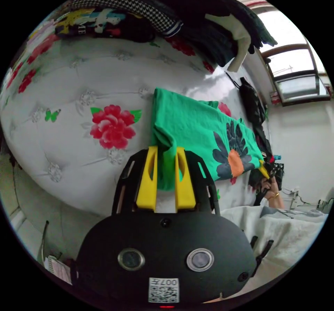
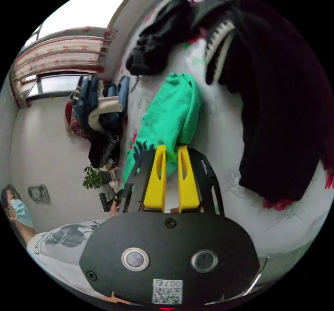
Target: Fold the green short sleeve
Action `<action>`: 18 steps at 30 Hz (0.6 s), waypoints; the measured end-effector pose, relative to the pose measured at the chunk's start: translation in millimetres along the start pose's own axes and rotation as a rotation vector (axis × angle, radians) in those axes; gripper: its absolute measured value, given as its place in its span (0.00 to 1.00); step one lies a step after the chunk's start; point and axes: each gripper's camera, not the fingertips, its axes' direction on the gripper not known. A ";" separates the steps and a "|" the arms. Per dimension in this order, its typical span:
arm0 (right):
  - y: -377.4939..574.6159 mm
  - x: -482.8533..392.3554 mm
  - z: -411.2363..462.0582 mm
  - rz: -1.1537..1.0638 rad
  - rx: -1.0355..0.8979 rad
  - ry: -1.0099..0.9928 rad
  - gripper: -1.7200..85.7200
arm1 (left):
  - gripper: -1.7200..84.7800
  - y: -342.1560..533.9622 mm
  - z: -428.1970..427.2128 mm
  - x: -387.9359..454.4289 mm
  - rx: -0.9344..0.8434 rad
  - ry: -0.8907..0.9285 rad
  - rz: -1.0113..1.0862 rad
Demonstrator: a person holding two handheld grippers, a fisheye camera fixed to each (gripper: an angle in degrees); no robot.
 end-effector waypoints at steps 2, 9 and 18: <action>-4.0 -51.6 2.5 -0.154 0.020 -0.020 0.08 | 0.12 3.4 -15.2 -7.0 0.048 0.032 -0.027; 83.2 -296.1 127.0 -1.001 -0.253 -0.036 0.08 | 0.12 26.5 -42.1 -30.8 0.142 0.089 -0.090; 135.5 -256.0 301.0 -0.826 -0.671 -0.067 0.12 | 0.14 61.6 -42.1 -53.9 0.115 0.125 -0.136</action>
